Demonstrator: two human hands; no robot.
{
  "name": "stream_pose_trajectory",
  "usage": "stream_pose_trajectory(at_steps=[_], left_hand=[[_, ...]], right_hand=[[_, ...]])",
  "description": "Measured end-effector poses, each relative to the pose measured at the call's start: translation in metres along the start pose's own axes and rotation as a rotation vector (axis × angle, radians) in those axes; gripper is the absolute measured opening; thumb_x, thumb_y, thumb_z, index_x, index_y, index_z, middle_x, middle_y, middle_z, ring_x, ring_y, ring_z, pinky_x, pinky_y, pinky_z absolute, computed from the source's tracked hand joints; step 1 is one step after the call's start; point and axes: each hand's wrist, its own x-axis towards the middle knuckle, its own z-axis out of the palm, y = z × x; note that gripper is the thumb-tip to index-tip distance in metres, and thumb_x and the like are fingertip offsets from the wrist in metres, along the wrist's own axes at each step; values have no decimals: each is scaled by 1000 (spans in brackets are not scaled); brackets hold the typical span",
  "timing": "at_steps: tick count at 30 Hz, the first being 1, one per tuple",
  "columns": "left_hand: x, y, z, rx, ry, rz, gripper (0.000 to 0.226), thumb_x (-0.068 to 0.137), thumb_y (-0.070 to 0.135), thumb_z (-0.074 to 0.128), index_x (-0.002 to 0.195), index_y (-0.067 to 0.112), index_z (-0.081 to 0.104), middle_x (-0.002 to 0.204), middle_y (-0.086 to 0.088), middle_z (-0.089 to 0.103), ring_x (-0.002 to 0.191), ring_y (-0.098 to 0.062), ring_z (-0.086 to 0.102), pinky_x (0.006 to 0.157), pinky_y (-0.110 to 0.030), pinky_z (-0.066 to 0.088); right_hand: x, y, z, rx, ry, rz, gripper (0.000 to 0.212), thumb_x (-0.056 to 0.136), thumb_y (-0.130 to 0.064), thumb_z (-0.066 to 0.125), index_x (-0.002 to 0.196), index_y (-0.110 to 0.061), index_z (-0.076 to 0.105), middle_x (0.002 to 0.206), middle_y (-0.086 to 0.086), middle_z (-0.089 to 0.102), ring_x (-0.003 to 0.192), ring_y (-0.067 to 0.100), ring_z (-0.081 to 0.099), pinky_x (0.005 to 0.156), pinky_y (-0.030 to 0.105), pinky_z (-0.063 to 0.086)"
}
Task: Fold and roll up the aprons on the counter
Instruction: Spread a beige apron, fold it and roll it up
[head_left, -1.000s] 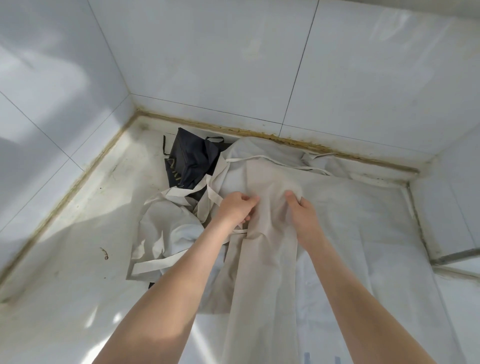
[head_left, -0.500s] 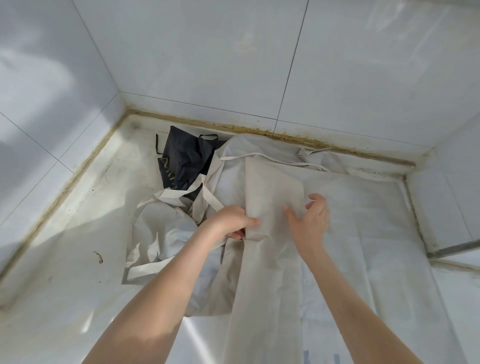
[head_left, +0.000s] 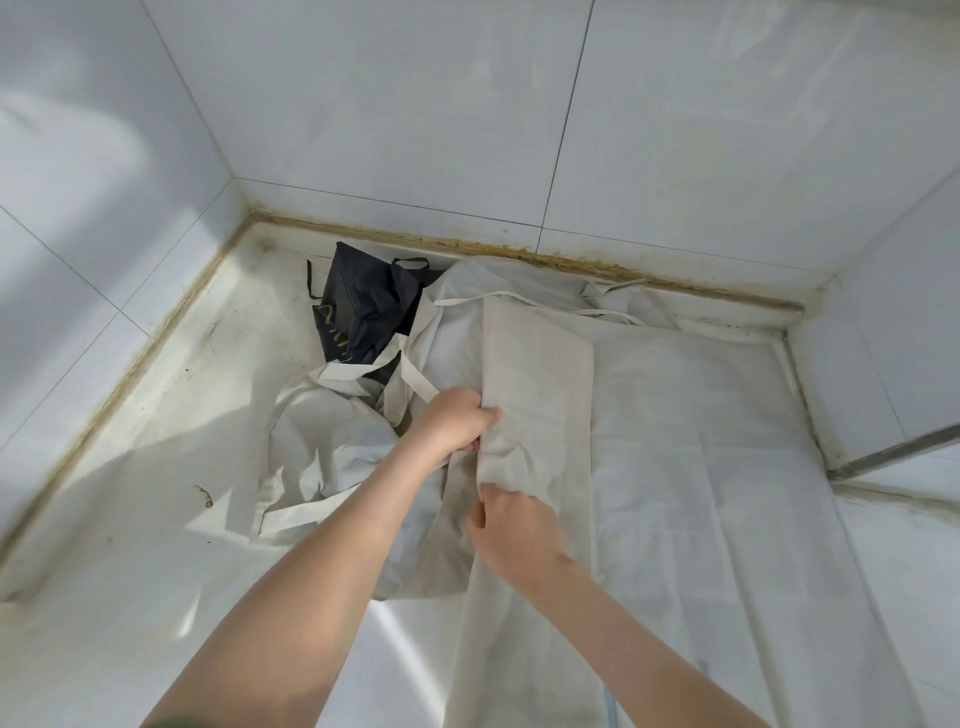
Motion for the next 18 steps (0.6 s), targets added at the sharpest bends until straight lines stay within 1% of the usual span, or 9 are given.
stream_pose_trajectory(at_steps=[1,4,7,8,10,12,14,16,18], left_hand=[[0,-1,0,21,23,9,28,95,25,51,95,0,64,93,-14,67,82,-29,65,81,-39,57],[-3,-4,-2,110,114,11,33,98,27,42,102,-1,59,105,-18,64,97,-35,61,88,-44,51],[-5,-11,1,143,201,11,31,102,23,35,110,-1,54,112,-21,60,105,-36,57,85,-36,48],[-7,-12,4,214,263,27,28,102,20,35,113,-1,50,114,-22,58,107,-36,55,81,-33,44],[-16,-18,11,418,477,144,26,96,10,43,119,-1,43,116,-22,54,108,-37,52,77,-37,37],[-23,-25,25,581,623,395,44,81,5,52,124,2,44,118,-20,56,106,-36,53,84,-41,42],[-23,-36,44,649,531,588,50,80,14,44,129,5,48,128,-17,57,115,-32,55,96,-42,44],[-24,-56,57,761,378,605,50,89,28,35,135,11,46,137,-13,54,125,-28,53,107,-42,35],[-22,-78,62,844,264,551,53,92,38,31,139,17,41,142,-9,50,130,-24,49,113,-39,19]], right_hand=[[-2,-1,1,-20,10,-25,26,98,-26,34,101,-11,55,98,12,67,92,31,63,66,29,34],[-7,0,4,-27,8,-120,21,99,-26,33,85,-14,43,94,14,66,81,33,59,65,30,33],[-8,6,10,79,31,-232,27,99,-29,36,81,-12,46,89,14,62,77,31,54,66,32,35],[-8,10,14,162,99,-279,30,98,-31,37,84,-10,53,89,12,60,80,30,53,70,34,38],[-6,22,24,217,242,-308,36,94,-36,35,101,-11,60,99,6,60,94,25,50,83,34,37],[-4,34,34,142,362,-191,44,92,-38,35,123,-13,55,122,5,58,112,21,44,93,34,35],[-2,45,41,53,362,-86,49,92,-36,36,132,-12,51,134,7,55,124,19,40,100,34,31],[1,57,48,-40,292,-24,51,91,-36,35,133,-11,52,137,6,55,129,19,41,104,35,24],[2,70,52,-106,246,5,55,93,-38,31,139,-12,46,142,4,50,134,17,35,110,35,13]])
